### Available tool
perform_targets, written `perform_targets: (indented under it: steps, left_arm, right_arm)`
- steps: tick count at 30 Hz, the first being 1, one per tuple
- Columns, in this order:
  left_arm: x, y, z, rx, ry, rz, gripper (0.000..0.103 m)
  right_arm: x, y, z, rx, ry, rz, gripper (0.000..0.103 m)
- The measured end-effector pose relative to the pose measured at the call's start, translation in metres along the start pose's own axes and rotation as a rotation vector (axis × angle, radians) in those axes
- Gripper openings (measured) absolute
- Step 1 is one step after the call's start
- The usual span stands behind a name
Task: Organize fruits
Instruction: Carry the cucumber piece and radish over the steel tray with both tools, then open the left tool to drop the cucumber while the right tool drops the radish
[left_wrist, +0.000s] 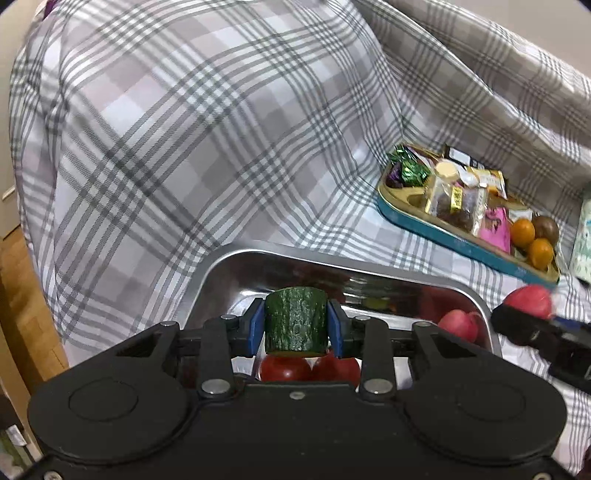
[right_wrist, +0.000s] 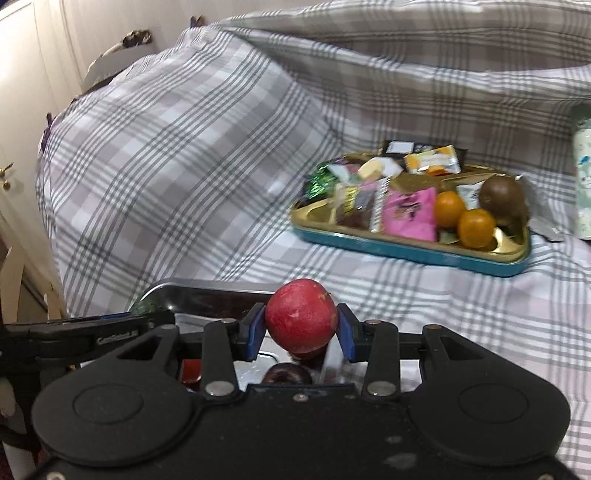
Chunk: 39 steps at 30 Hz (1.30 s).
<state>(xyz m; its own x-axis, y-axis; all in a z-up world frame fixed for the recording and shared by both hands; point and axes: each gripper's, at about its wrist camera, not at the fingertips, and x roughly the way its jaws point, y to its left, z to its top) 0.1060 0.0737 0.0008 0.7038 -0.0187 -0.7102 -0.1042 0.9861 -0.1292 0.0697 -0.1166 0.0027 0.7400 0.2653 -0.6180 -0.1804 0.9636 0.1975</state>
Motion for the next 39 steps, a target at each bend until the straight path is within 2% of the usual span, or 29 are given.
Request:
perform_targets:
  steps: [7, 12, 15, 29, 39]
  left_arm:
    - [0.006, 0.002, 0.000, -0.020, 0.023, 0.022, 0.043]
    - [0.000, 0.000, -0.001, -0.022, -0.015, 0.072, 0.044]
    - [-0.002, 0.001, -0.001, -0.026, -0.028, 0.078, 0.044]
    - [0.000, -0.006, -0.003, 0.017, -0.008, 0.074, 0.044]
    - [-0.021, -0.018, -0.017, 0.085, -0.050, 0.101, 0.044]
  right_arm:
    - [0.020, 0.016, -0.003, -0.005, 0.031, 0.009, 0.043]
    - [0.027, 0.021, -0.009, -0.014, 0.038, -0.003, 0.044]
    - [0.025, 0.024, -0.011, -0.037, 0.031, -0.003, 0.044]
    - [0.016, 0.025, -0.012, -0.067, 0.035, 0.006, 0.044]
    - [0.013, 0.023, -0.015, -0.054, 0.067, -0.019, 0.044]
